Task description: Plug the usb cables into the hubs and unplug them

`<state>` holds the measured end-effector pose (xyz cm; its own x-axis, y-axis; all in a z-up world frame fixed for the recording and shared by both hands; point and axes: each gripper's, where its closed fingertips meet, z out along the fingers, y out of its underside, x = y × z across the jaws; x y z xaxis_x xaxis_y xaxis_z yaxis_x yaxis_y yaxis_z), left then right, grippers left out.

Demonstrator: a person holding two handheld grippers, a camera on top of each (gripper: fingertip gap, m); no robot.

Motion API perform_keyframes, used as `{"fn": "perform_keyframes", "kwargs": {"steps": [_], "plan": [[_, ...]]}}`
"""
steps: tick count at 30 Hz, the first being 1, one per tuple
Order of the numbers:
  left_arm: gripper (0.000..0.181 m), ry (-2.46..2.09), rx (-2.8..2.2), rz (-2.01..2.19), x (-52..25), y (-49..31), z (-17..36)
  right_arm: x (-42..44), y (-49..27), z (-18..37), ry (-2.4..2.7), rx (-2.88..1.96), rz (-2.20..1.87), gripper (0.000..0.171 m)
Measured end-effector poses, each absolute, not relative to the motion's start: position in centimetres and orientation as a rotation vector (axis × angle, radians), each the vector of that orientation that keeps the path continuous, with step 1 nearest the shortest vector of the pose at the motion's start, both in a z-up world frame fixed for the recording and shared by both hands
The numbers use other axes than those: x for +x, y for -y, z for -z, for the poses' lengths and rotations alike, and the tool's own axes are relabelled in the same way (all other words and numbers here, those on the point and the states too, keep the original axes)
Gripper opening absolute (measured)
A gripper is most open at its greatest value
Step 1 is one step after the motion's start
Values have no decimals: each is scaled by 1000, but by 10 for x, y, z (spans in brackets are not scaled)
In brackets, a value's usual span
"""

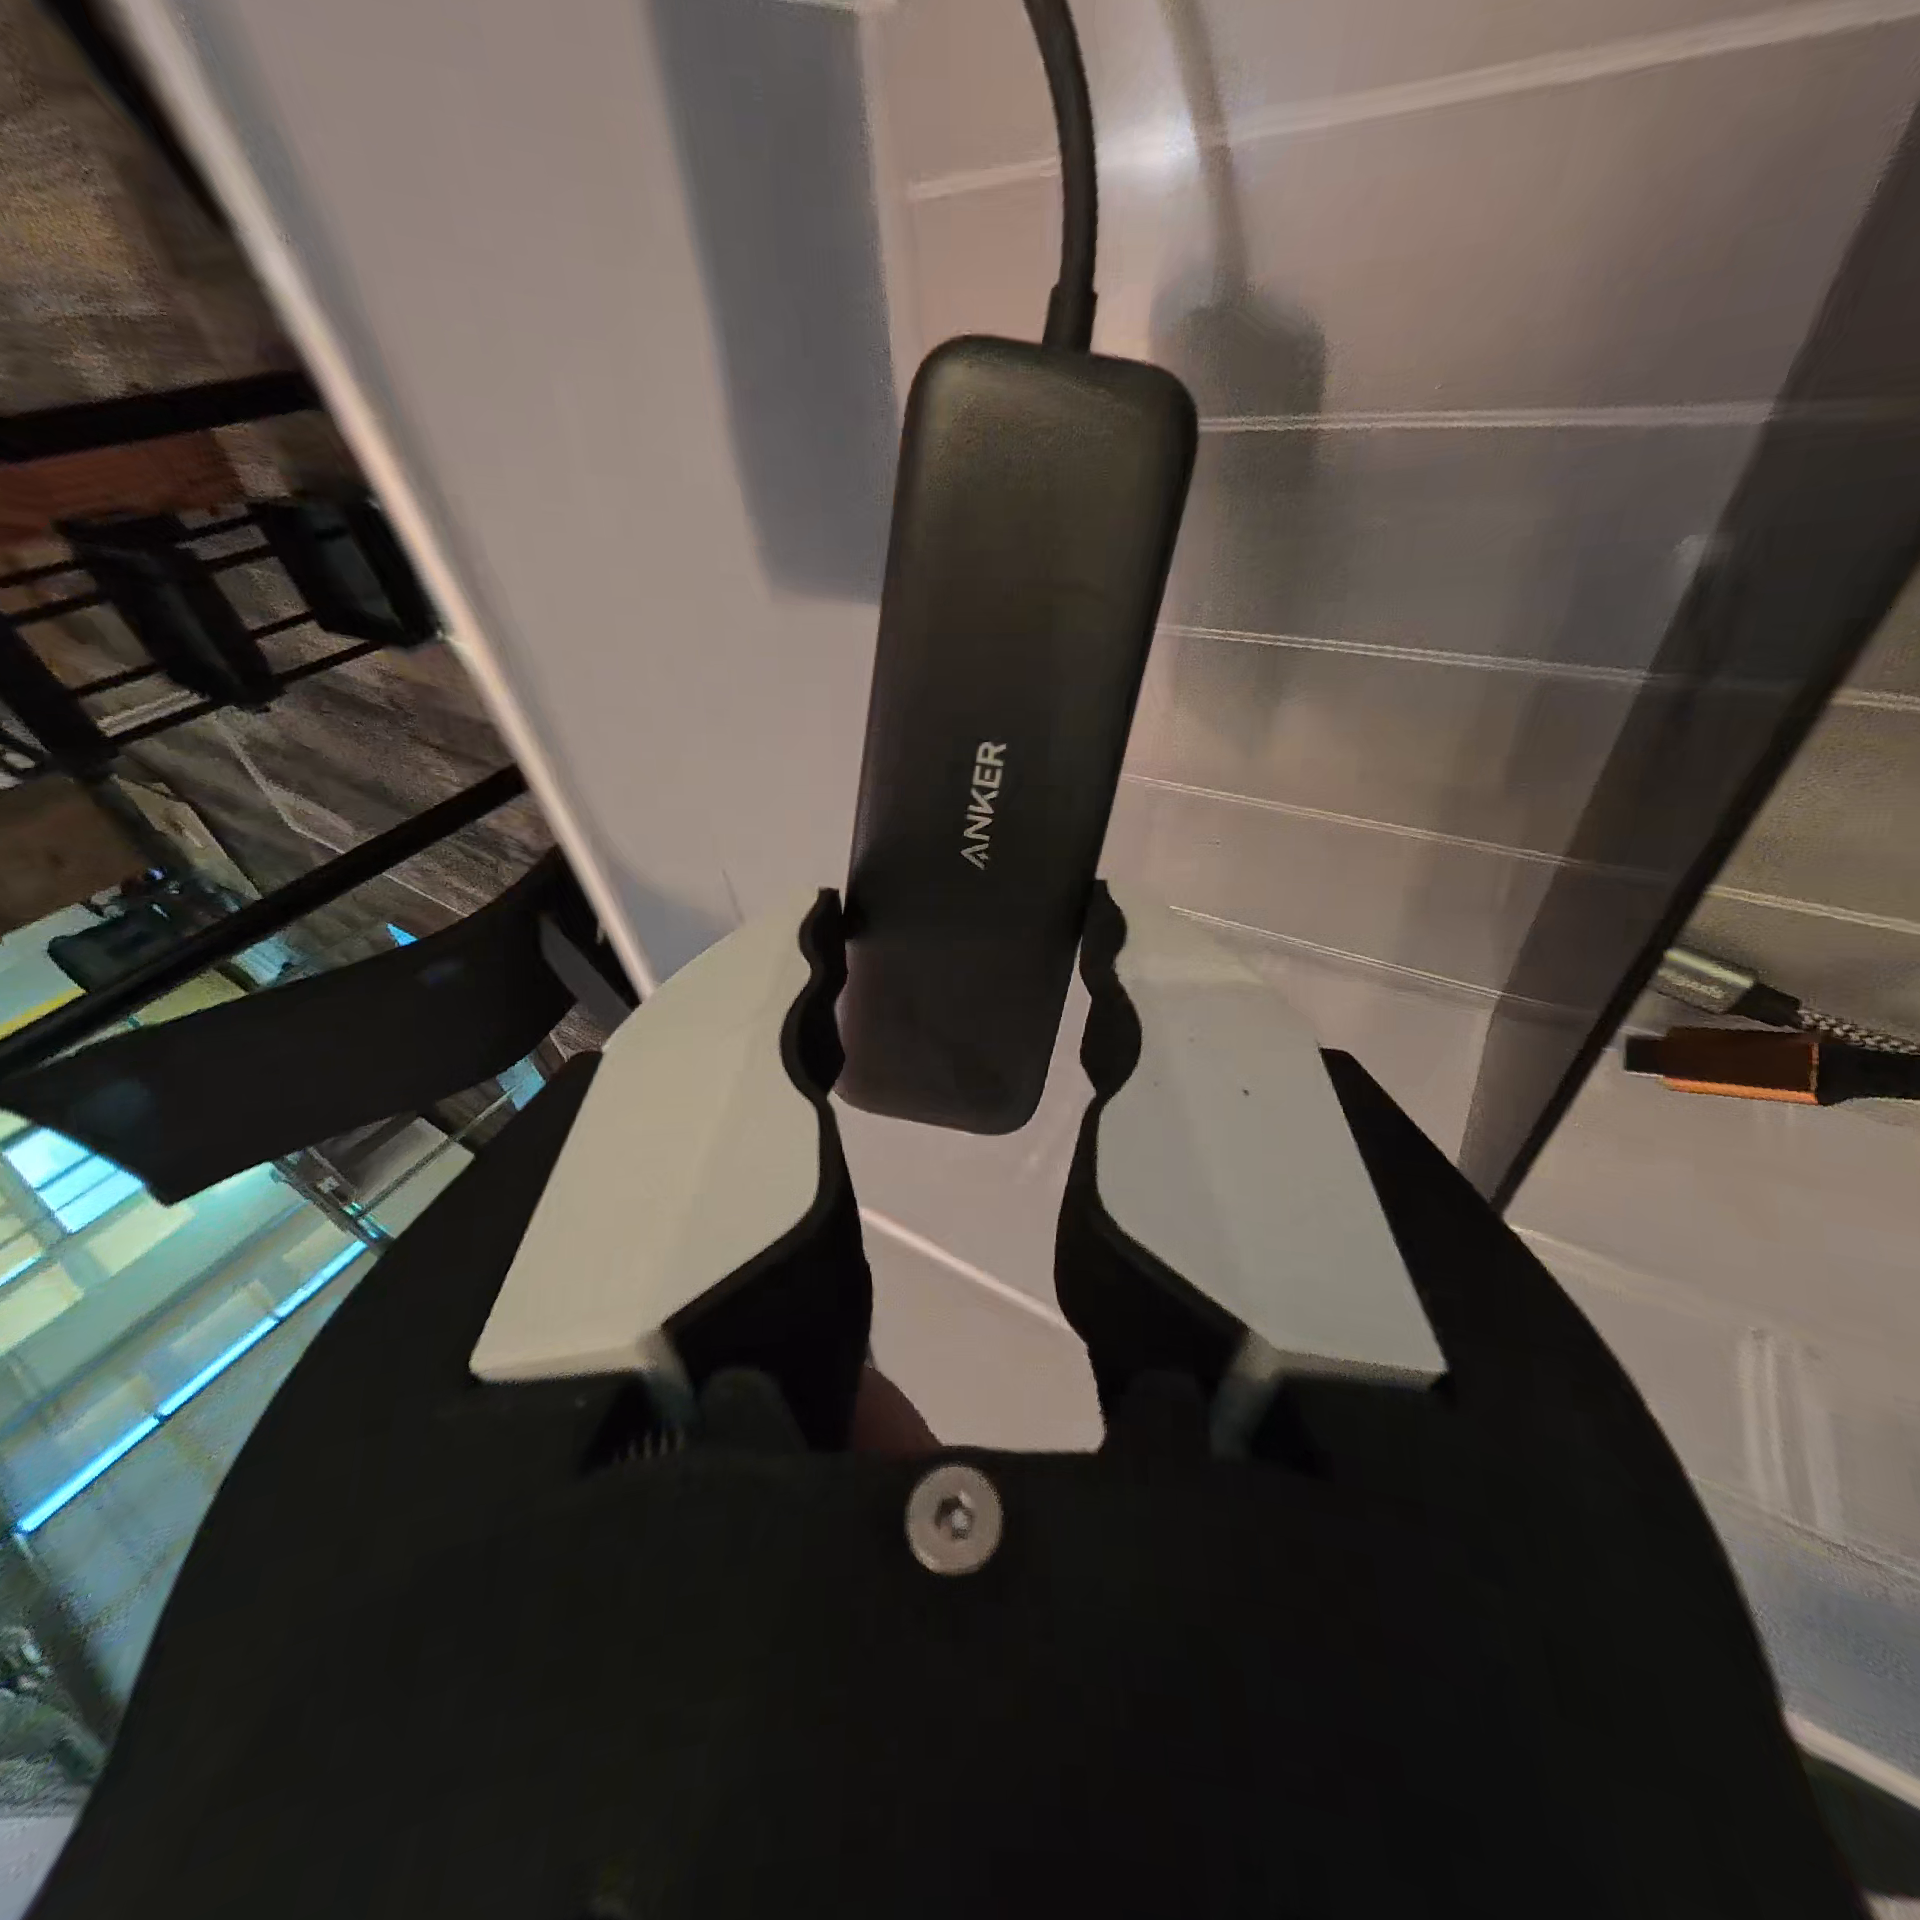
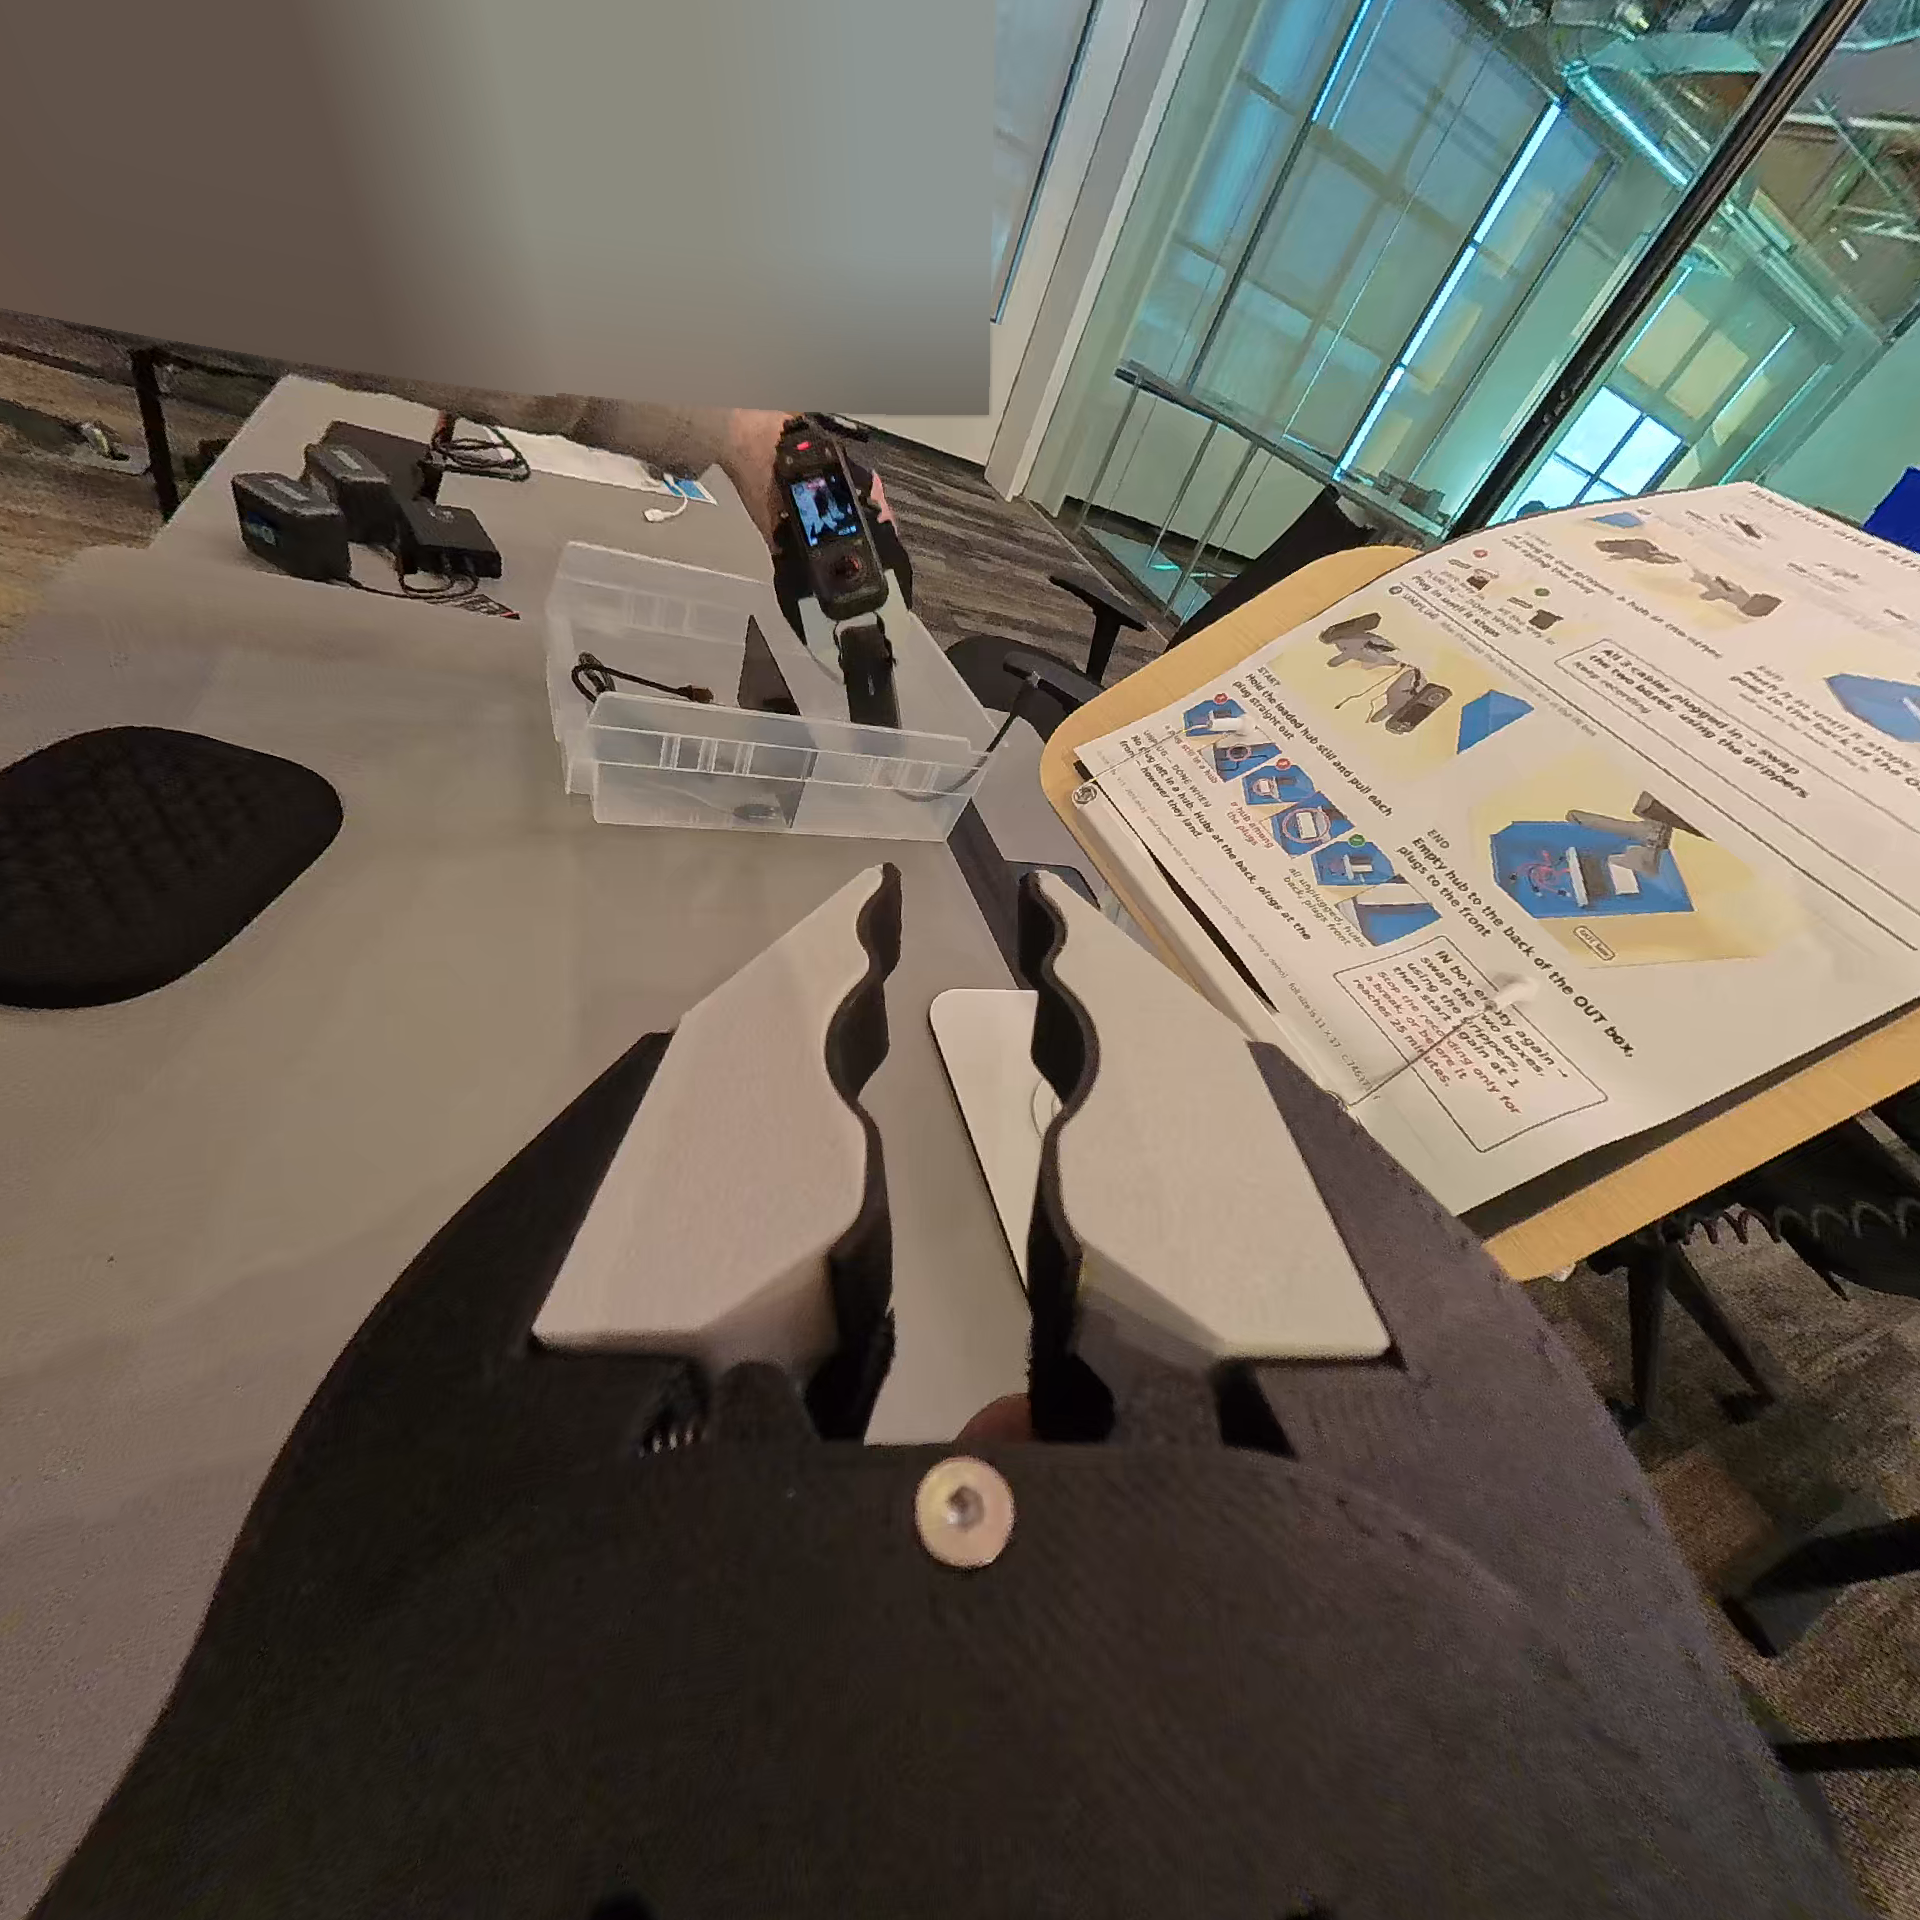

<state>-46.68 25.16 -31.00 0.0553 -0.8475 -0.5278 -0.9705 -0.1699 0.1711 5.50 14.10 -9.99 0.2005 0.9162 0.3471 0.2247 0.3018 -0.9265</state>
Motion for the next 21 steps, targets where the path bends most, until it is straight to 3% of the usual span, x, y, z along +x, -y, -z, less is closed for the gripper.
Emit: {"fn": "perform_keyframes", "kwargs": {"steps": [13,21], "plan": [[43,-1601,-2004,-874,-459,-247,250,57,-139,94,1308,-1184,-587,28],[43,-1429,-1865,-955,-434,-246,186,52,-137,80,1268,-1146,-551,37]]}}
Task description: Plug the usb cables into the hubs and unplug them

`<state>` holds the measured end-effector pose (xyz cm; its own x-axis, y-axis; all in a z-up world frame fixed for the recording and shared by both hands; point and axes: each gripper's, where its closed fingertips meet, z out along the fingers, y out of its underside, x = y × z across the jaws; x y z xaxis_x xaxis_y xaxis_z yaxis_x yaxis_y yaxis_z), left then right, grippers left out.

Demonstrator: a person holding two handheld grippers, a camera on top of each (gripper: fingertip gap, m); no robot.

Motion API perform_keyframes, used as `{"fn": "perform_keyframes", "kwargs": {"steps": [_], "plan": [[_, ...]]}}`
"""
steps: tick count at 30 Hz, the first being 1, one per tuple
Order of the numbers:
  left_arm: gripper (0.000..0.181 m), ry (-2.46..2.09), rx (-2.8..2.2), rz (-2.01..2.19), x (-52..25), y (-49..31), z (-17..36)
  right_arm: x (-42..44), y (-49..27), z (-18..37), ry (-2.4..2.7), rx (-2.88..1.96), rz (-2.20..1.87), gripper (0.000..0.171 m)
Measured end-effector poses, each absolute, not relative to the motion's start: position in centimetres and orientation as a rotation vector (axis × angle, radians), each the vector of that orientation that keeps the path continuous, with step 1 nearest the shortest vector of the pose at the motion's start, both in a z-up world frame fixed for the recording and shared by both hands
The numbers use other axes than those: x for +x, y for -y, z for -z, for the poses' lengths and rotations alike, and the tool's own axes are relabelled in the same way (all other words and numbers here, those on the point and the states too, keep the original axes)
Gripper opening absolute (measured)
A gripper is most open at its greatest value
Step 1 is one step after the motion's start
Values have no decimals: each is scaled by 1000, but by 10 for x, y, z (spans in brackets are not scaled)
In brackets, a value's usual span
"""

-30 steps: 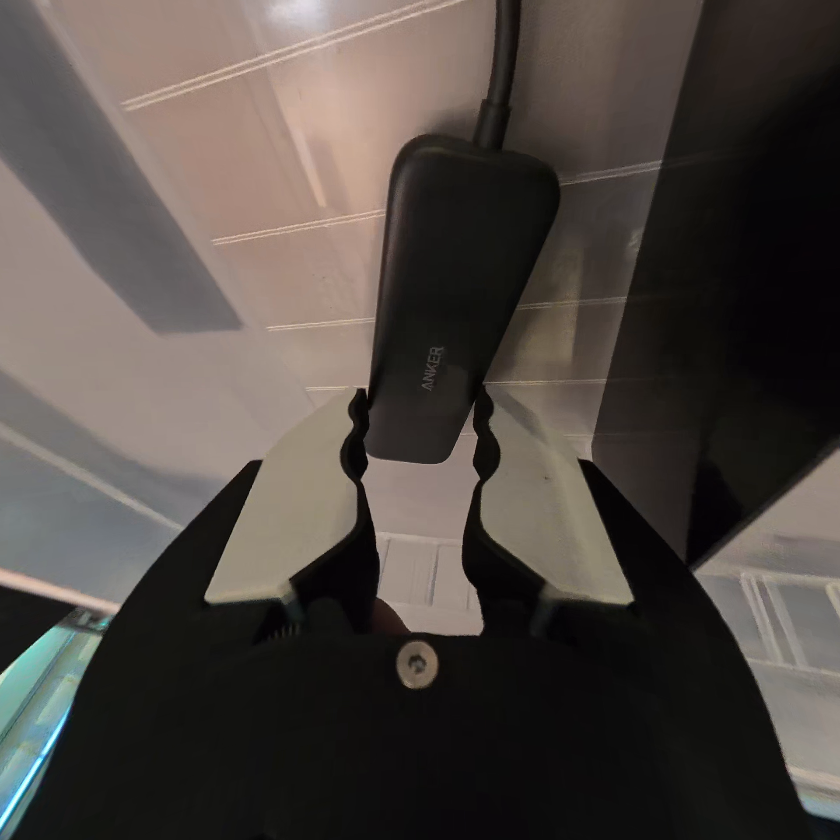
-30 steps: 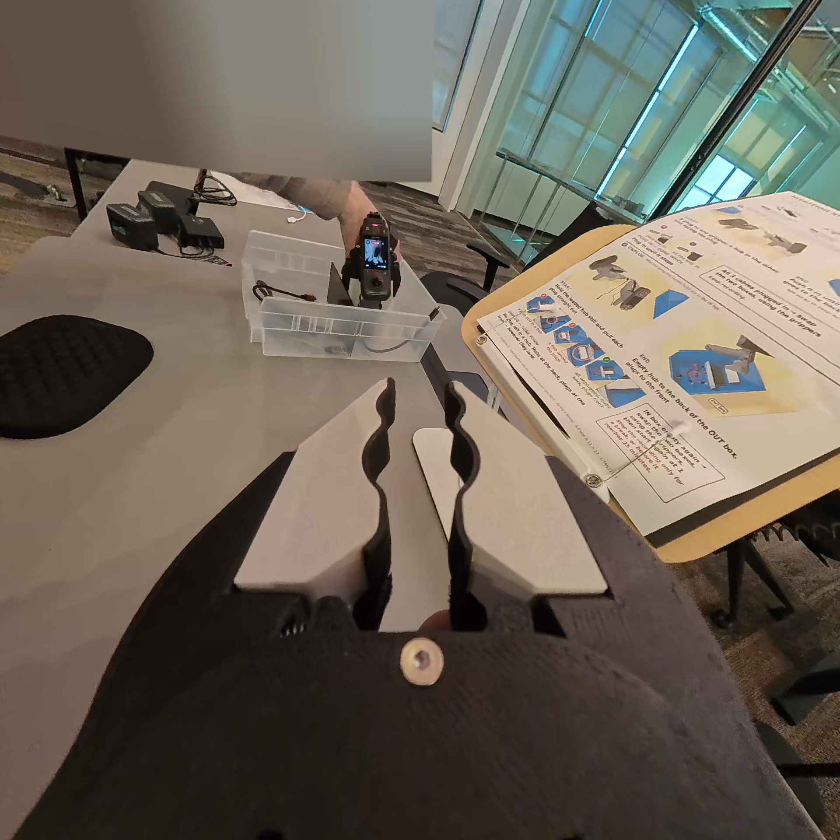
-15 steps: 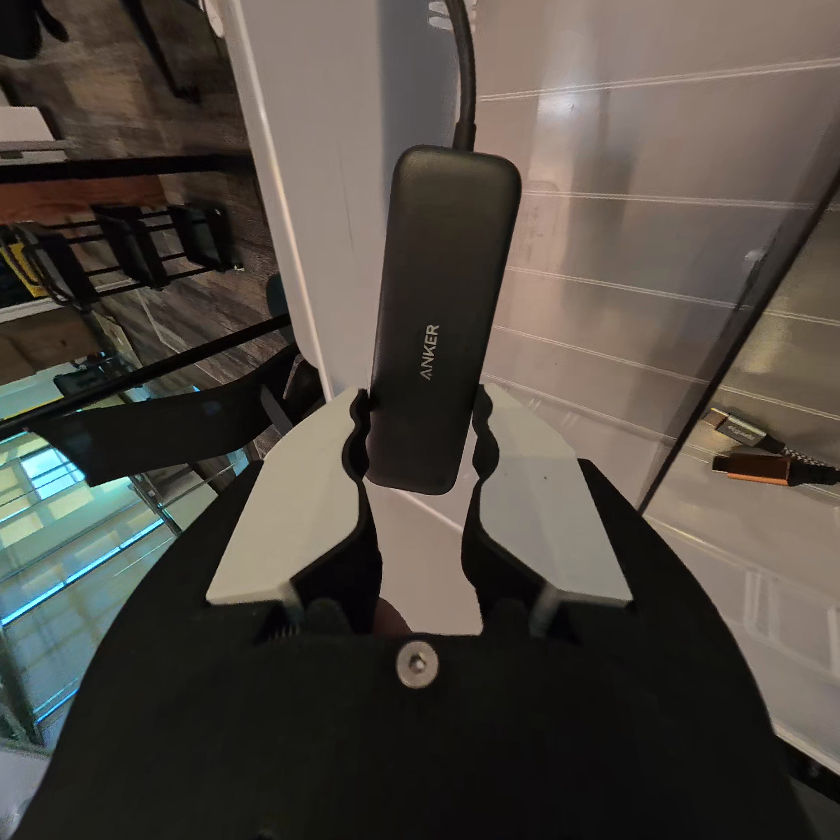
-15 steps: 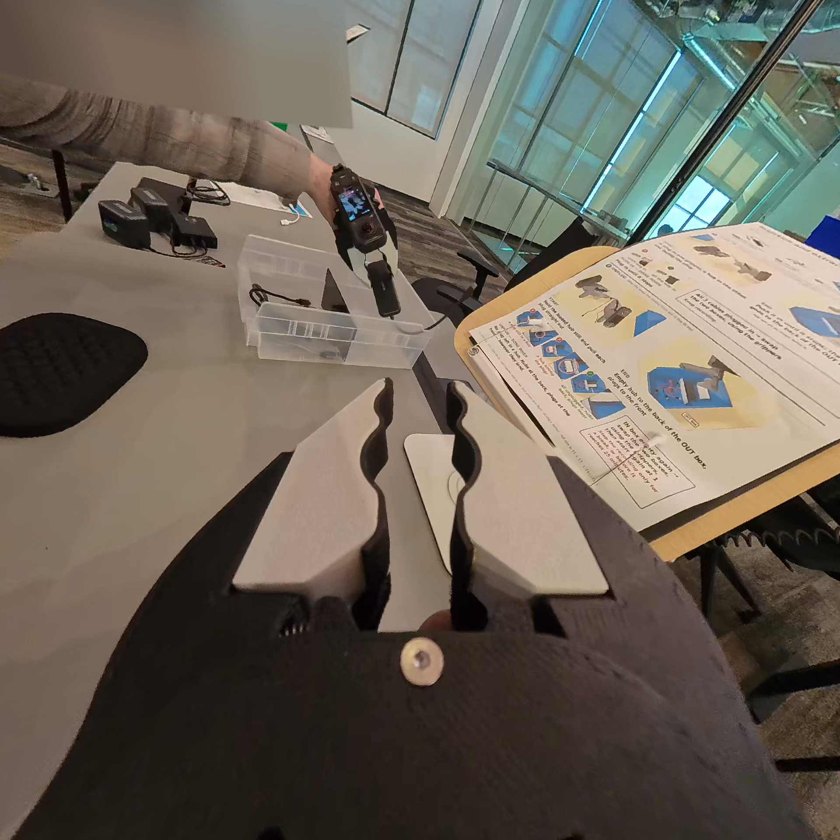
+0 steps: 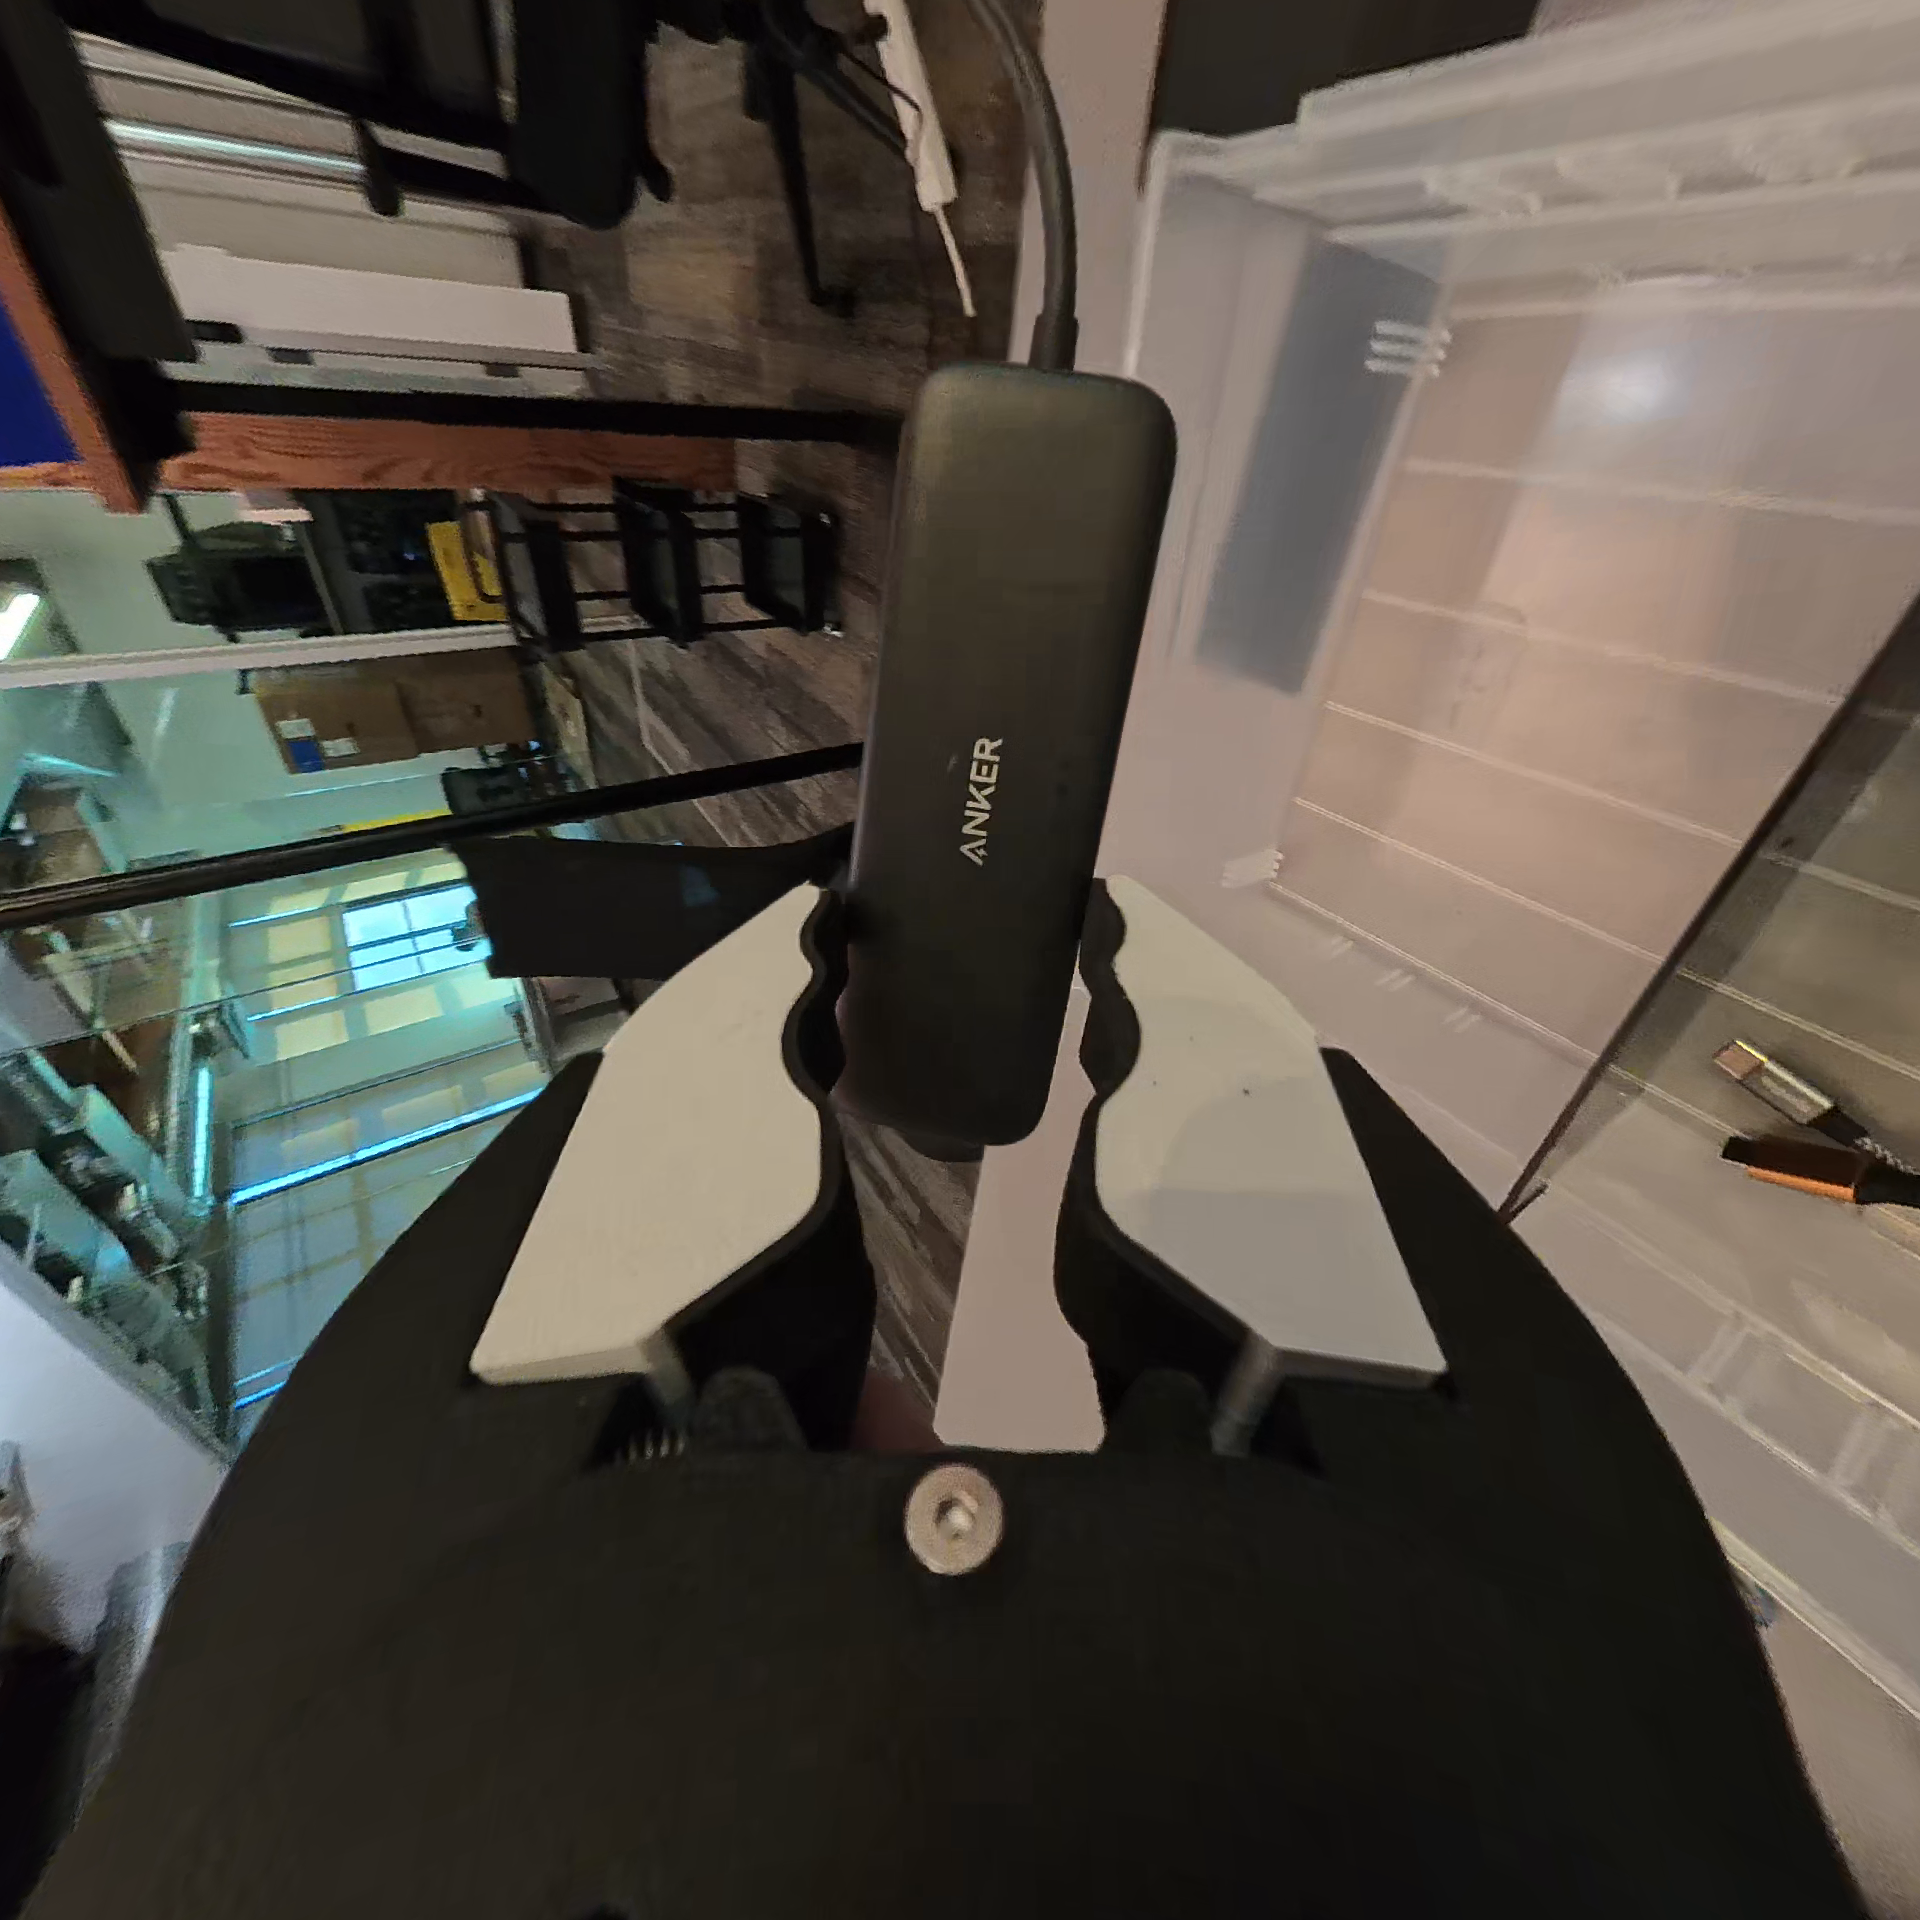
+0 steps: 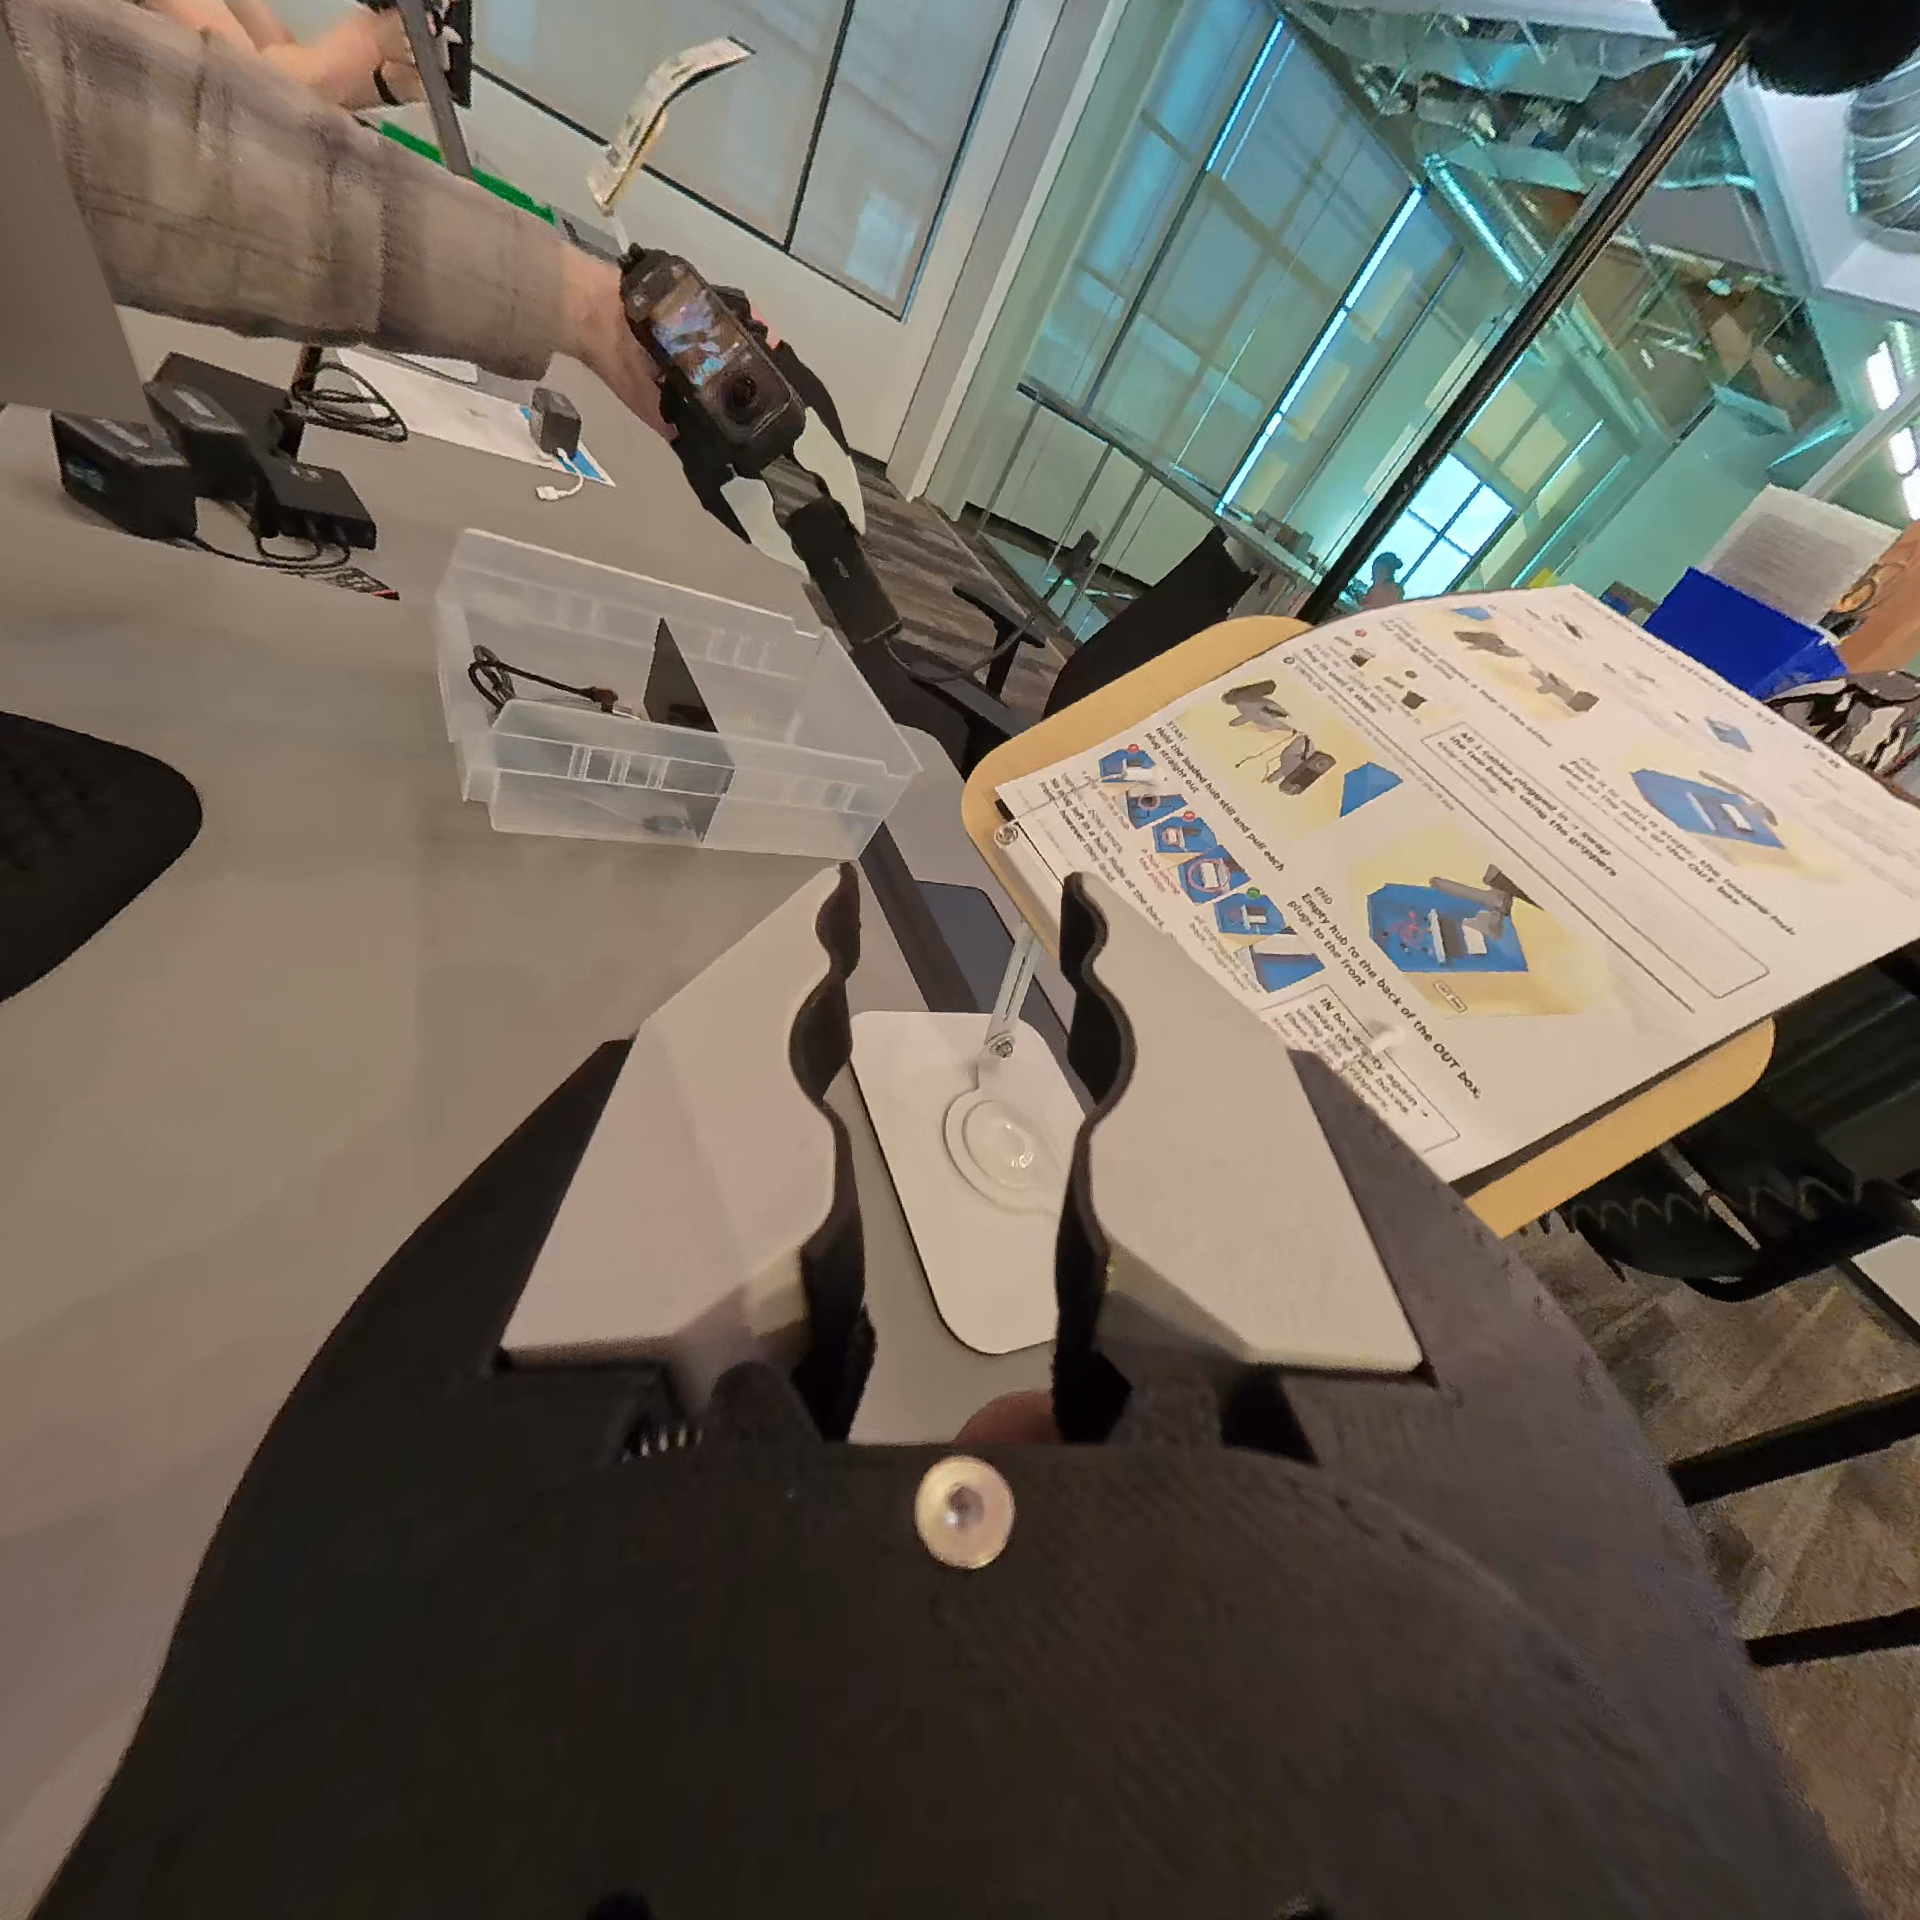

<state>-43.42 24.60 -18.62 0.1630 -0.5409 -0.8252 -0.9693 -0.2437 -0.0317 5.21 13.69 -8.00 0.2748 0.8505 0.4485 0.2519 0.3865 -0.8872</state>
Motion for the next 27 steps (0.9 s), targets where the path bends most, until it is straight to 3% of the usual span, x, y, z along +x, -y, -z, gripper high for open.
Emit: {"fn": "perform_keyframes", "kwargs": {"steps": [9,20,24,27], "plan": [[44,-1157,-1604,-1036,-379,-220,109,11,-120,64,1247,-1047,-659,40],[43,-1104,-1195,-1087,-246,-173,69,-49,-109,73,1235,-1073,-806,43],[44,-1028,-1132,-961,-201,-159,59,-59,-131,86,1131,-1180,-934,63],[43,-983,-1126,-797,-168,-150,59,-62,-130,81,1045,-1149,-1151,63]]}}
